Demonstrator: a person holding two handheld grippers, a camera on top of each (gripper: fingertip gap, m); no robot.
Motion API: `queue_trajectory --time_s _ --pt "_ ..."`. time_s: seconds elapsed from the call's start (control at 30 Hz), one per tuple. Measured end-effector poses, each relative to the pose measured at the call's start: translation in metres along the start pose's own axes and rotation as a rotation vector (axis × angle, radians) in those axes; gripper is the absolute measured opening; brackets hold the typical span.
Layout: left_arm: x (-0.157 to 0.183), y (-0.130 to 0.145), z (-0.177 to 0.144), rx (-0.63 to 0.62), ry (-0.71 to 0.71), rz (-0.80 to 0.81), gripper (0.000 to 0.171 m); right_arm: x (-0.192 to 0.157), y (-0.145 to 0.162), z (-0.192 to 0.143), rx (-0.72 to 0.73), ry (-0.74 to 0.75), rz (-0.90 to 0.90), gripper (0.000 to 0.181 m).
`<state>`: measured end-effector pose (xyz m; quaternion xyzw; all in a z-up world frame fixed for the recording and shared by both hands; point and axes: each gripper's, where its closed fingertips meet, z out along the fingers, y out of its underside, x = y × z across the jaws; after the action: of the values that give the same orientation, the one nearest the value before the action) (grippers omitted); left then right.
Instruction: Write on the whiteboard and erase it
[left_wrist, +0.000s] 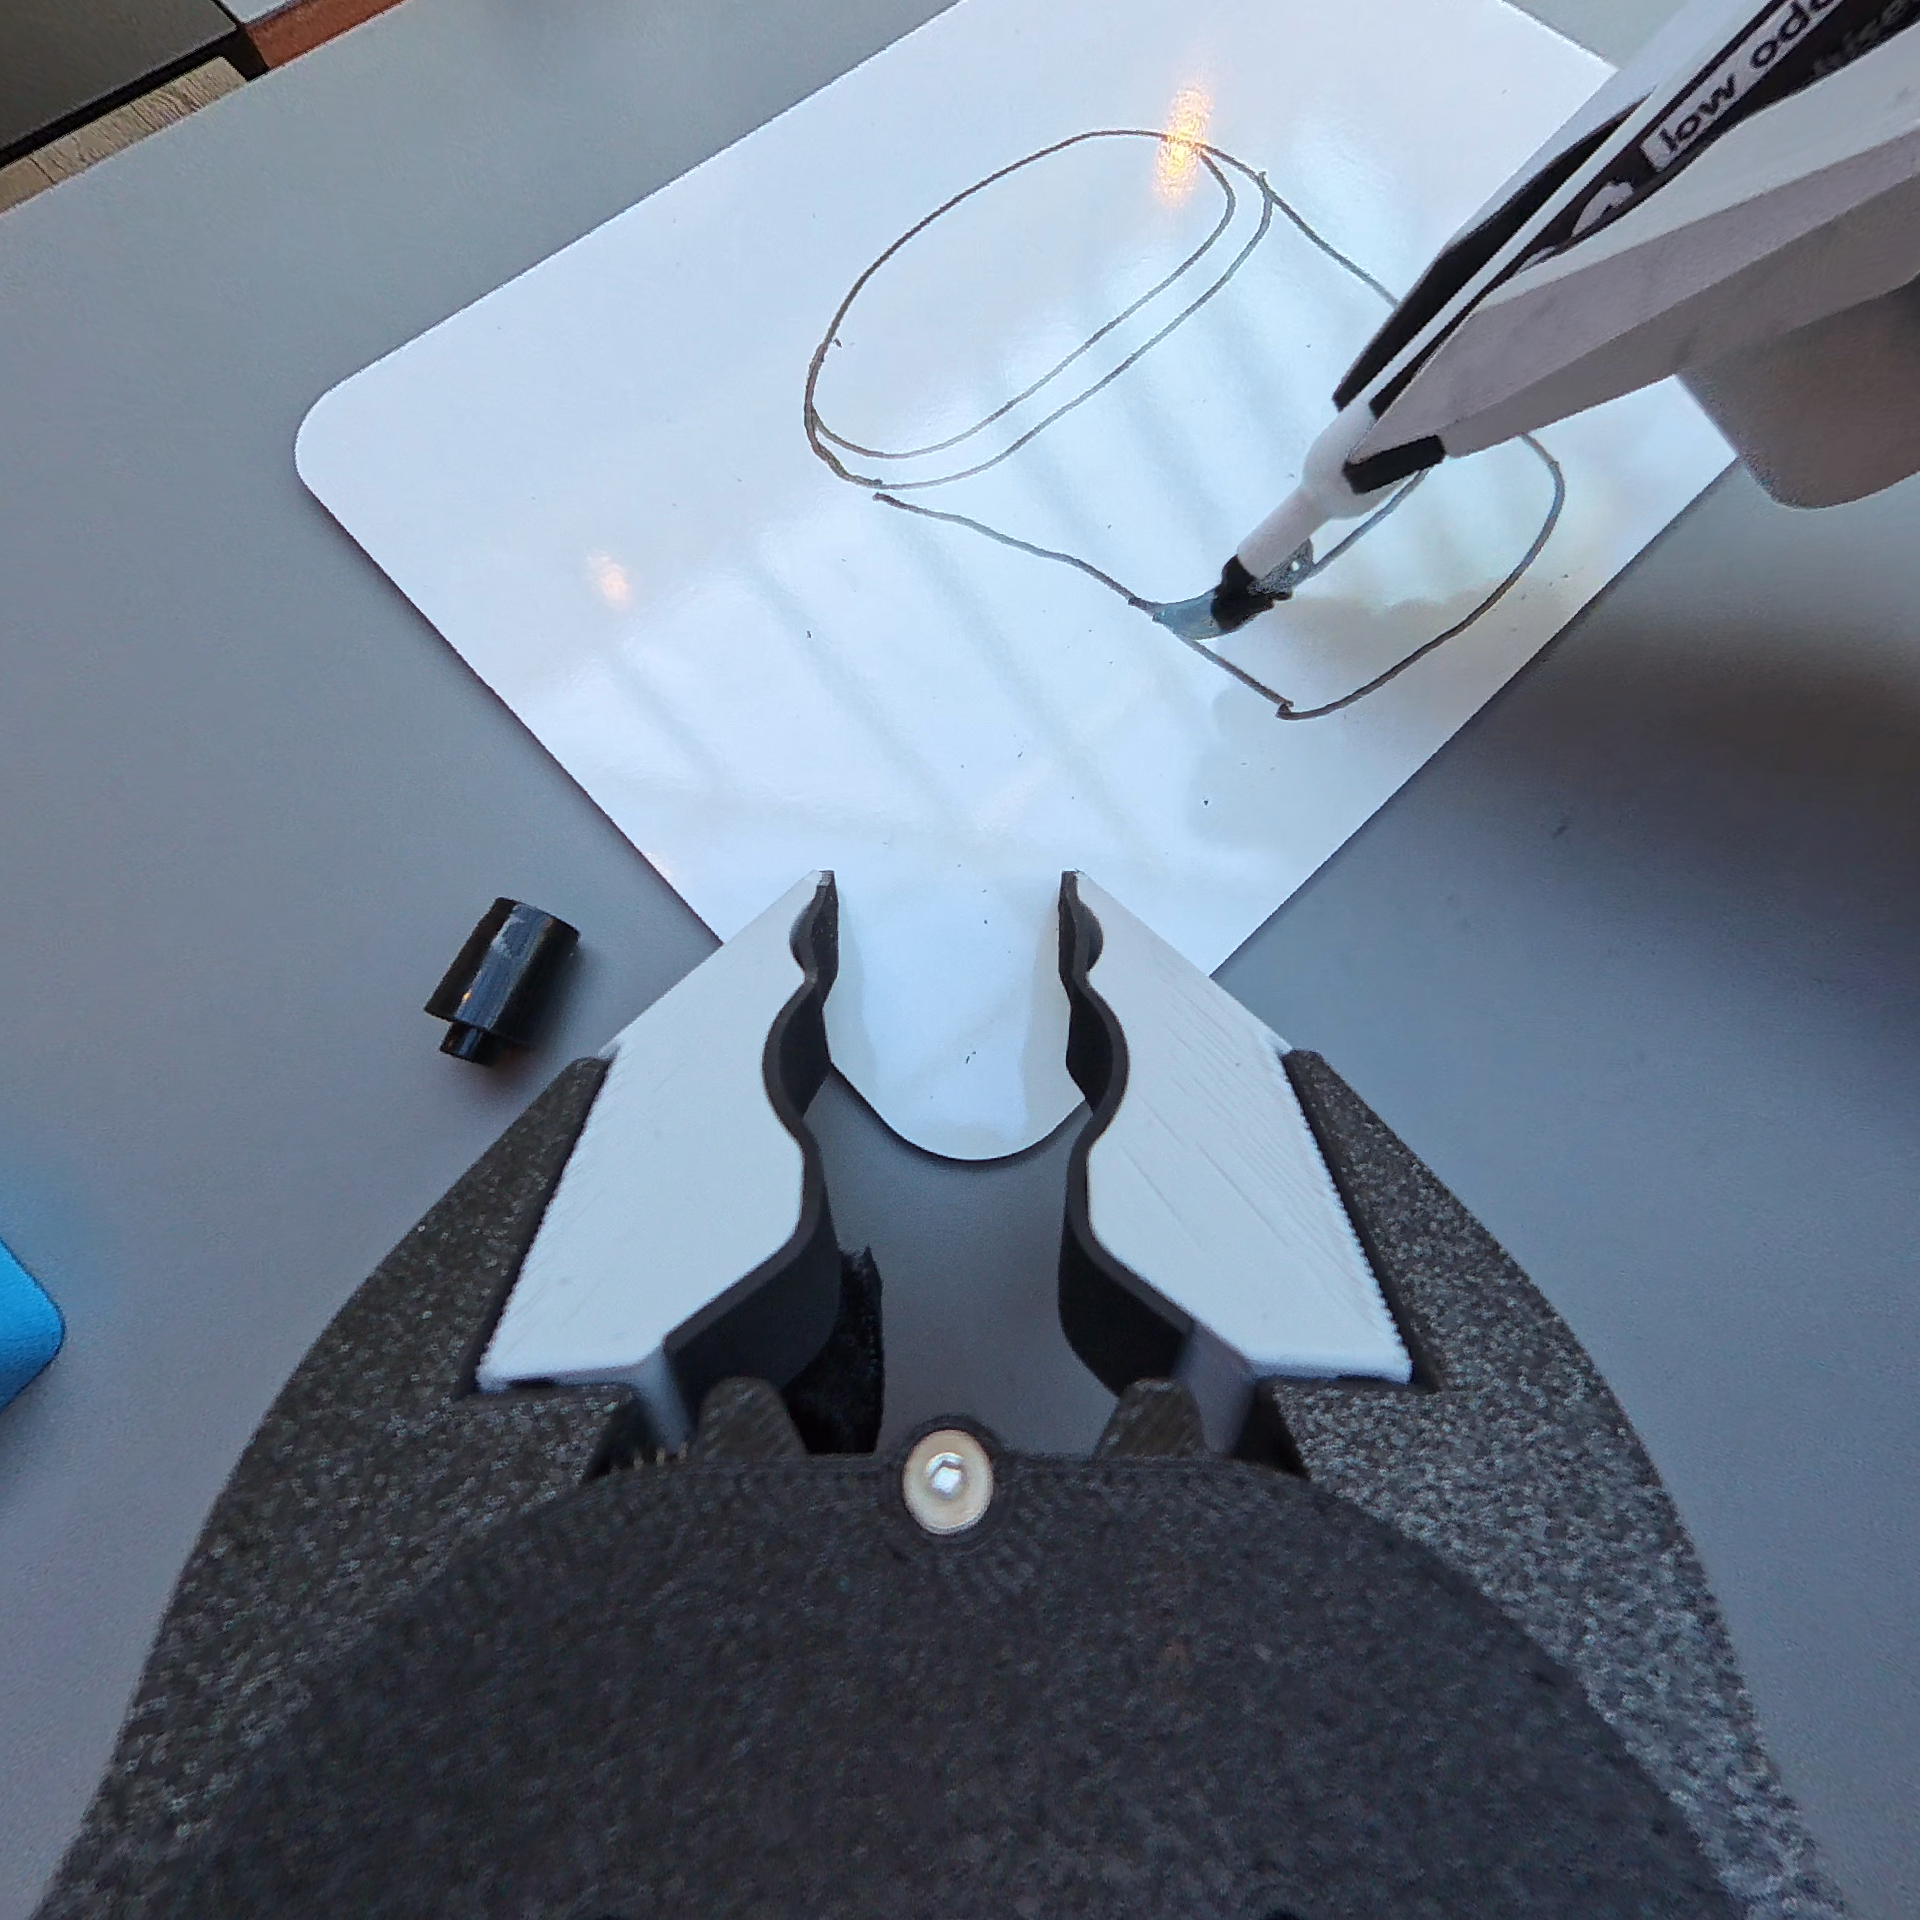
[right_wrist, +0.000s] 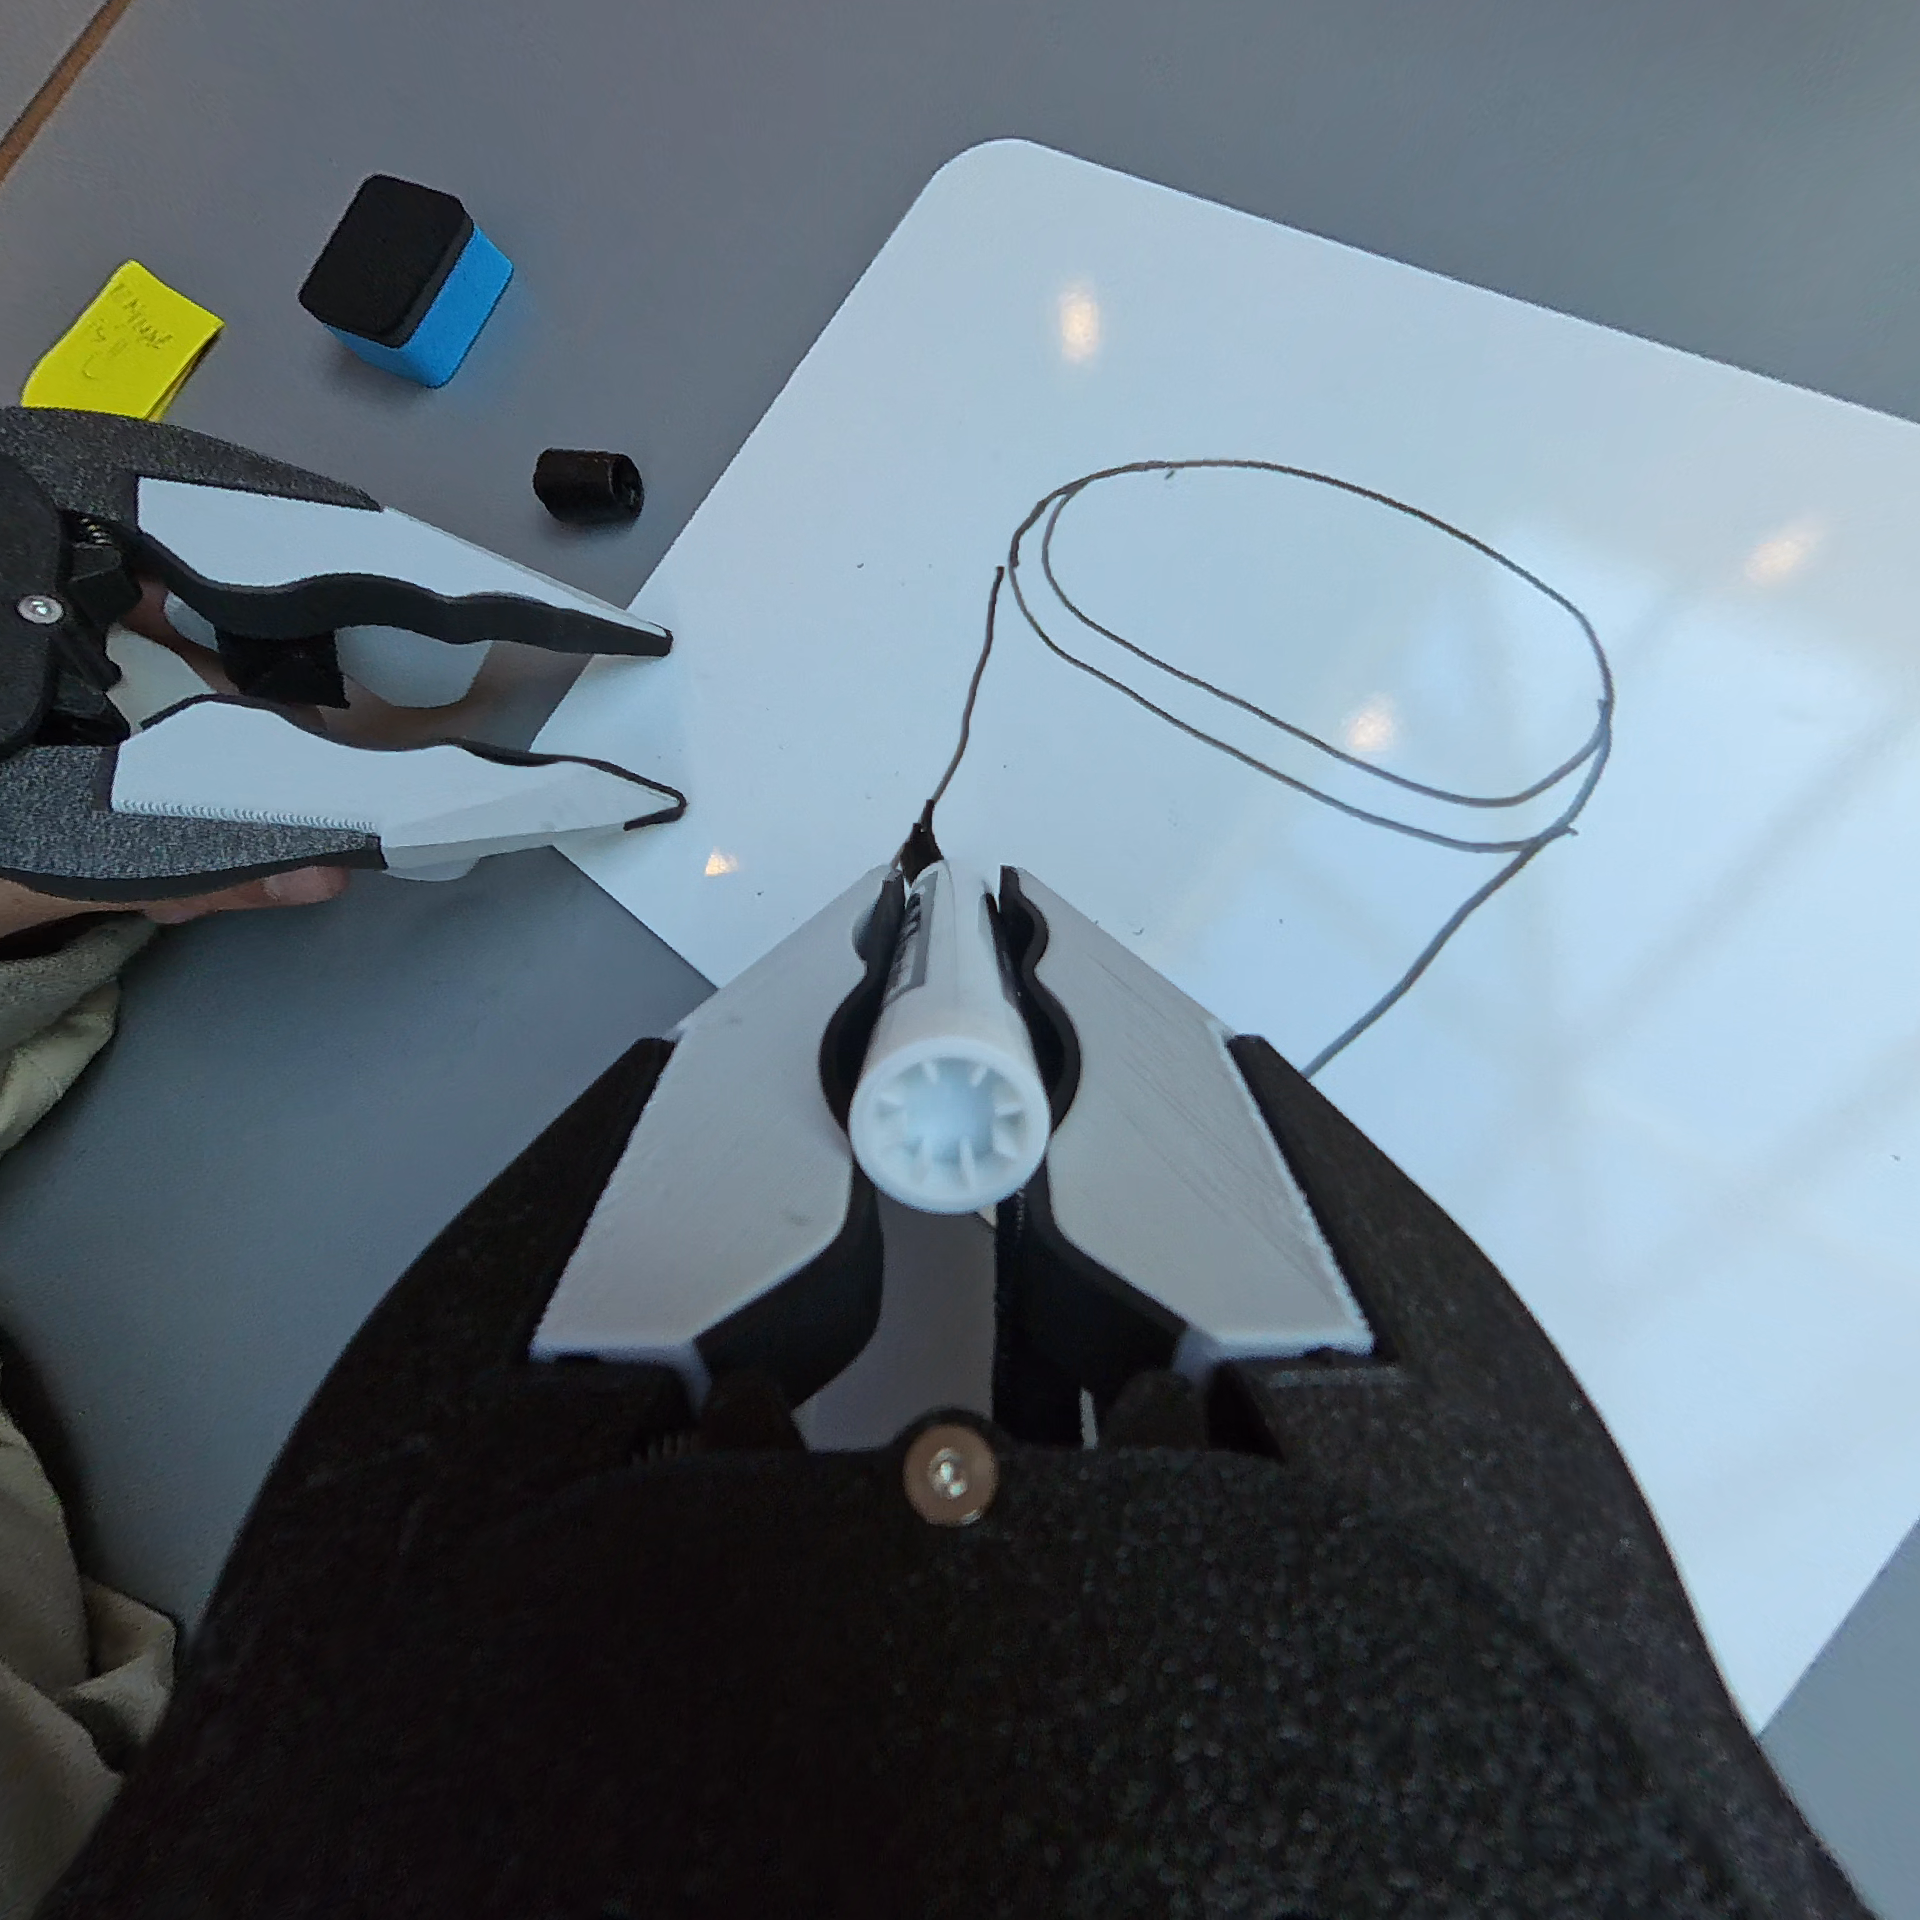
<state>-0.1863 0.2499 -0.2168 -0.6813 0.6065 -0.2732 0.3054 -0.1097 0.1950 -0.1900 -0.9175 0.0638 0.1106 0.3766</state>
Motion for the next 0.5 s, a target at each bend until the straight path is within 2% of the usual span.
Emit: queue_trajectory --time_s 0.27,0.5 --pt "0.000 0.000 0.000 0.000 0.000 0.000 0.043 -0.006 -0.007 0.010 -0.005 -0.011 -0.021 0.018" --pt "0.000 0.000 0.000 0.000 0.000 0.000 0.043 -0.001 0.002 -0.002 -0.018 0.015 -0.019 0.018"
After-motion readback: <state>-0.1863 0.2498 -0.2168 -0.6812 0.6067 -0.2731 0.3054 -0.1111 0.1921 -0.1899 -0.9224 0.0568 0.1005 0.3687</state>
